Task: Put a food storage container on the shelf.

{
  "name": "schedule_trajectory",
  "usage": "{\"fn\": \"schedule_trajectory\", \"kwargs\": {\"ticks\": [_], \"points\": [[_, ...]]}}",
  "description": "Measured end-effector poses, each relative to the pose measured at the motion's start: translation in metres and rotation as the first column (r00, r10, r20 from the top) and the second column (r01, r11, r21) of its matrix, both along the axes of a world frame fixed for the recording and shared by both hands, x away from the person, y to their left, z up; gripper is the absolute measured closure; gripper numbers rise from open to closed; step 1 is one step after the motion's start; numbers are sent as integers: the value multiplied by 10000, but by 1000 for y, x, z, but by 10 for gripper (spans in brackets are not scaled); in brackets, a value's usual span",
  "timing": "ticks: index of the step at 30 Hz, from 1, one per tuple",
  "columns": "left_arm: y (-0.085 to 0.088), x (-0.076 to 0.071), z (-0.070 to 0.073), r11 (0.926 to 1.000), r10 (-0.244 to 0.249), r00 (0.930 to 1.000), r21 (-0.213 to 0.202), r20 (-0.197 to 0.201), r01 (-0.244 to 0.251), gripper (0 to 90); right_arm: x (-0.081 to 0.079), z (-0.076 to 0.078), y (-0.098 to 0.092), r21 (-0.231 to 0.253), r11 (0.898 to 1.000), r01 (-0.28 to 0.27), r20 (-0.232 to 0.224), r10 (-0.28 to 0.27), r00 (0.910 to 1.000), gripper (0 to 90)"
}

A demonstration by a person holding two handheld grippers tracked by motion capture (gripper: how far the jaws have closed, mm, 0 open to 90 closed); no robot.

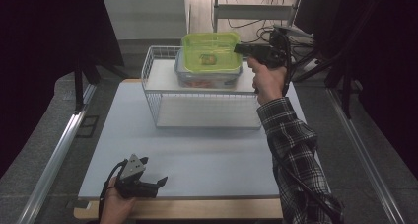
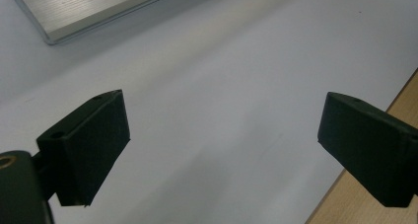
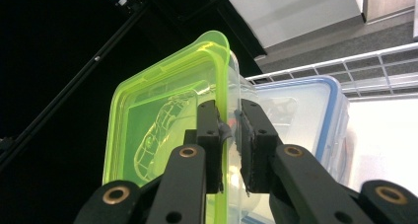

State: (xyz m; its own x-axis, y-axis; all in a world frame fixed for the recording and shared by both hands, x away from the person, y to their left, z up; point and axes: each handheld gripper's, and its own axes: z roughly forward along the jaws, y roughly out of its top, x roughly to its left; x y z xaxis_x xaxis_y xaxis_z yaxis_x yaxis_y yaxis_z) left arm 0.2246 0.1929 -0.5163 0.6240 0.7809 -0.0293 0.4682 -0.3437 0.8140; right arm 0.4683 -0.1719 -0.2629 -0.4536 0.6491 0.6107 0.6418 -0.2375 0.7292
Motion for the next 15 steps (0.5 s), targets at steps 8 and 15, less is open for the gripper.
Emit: {"fn": "schedule_trajectory", "kwargs": {"ticks": [8, 15], "points": [[-1, 0, 0, 10000, -26, 10000, -9, -26, 26, 55, 0, 0, 8, -473, 9983, 347, 254, -335, 9991, 790], [-1, 0, -1, 10000, -62, 10000, 35, -64, 63, 55, 3, 1, 16, -1623, 9844, 675, 633, -579, 9963, 716]]}}
